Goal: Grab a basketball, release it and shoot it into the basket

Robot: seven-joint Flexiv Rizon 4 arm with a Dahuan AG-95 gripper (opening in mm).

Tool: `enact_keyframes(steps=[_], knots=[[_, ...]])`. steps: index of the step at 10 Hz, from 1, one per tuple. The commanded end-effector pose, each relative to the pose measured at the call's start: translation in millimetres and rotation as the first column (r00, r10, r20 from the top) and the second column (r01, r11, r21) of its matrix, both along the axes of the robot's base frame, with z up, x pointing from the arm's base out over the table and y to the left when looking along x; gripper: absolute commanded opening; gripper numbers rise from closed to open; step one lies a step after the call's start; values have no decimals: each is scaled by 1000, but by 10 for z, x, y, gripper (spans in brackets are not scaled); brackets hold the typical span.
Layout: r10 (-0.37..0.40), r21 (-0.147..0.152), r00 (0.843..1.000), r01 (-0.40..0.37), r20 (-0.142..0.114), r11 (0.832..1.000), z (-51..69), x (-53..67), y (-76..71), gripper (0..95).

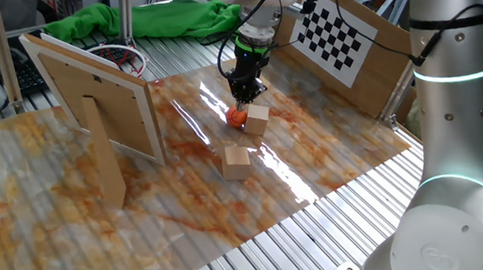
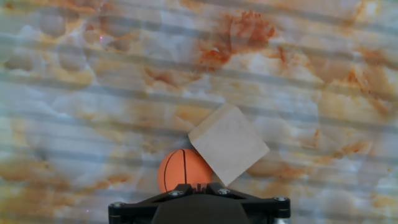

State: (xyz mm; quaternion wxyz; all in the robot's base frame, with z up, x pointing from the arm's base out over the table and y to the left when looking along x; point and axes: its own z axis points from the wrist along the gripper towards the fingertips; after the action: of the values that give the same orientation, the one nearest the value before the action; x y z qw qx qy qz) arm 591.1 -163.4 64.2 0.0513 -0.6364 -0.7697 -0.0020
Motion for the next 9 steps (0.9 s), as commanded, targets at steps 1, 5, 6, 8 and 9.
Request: enact_keyframes(steps=[1,5,6,8,9], knots=[[36,16,999,-36,2,999,5,-9,4,0],[17,32,1000,-17,8,999,5,-9,4,0],[-19,32,1000,18,7,999,5,-9,4,190],[-100,57,995,100,3,993,2,-7,5,570],[-107,72,994,107,-1,992,2,-8,6,570]])
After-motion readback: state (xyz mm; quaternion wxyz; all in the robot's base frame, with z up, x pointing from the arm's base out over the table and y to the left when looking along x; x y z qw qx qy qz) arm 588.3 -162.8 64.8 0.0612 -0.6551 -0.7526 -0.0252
